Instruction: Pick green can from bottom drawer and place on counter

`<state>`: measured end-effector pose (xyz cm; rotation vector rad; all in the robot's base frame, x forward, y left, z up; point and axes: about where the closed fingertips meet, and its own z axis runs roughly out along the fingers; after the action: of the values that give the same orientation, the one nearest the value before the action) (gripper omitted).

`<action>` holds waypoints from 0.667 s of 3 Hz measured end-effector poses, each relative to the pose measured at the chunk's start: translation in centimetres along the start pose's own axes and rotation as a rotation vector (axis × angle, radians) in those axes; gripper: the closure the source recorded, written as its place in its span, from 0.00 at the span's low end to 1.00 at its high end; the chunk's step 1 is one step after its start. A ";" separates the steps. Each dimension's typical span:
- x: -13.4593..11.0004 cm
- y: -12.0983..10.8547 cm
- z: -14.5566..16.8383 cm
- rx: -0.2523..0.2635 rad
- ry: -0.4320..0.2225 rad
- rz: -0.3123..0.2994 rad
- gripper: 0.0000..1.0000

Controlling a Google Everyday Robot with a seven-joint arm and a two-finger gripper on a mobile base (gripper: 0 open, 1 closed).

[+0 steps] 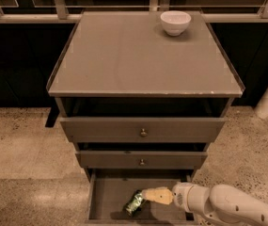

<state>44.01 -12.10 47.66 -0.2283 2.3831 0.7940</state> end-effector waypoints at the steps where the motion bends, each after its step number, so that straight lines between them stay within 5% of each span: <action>1: 1.5 -2.0 4.5 -0.033 0.004 0.027 0.00; 2: 3.4 -3.0 10.1 -0.099 0.031 0.052 0.00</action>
Offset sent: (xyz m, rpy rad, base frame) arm 0.0536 0.0668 -0.1615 0.1629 0.0942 0.0840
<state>47.29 -8.43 37.74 -0.2206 2.3896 0.9409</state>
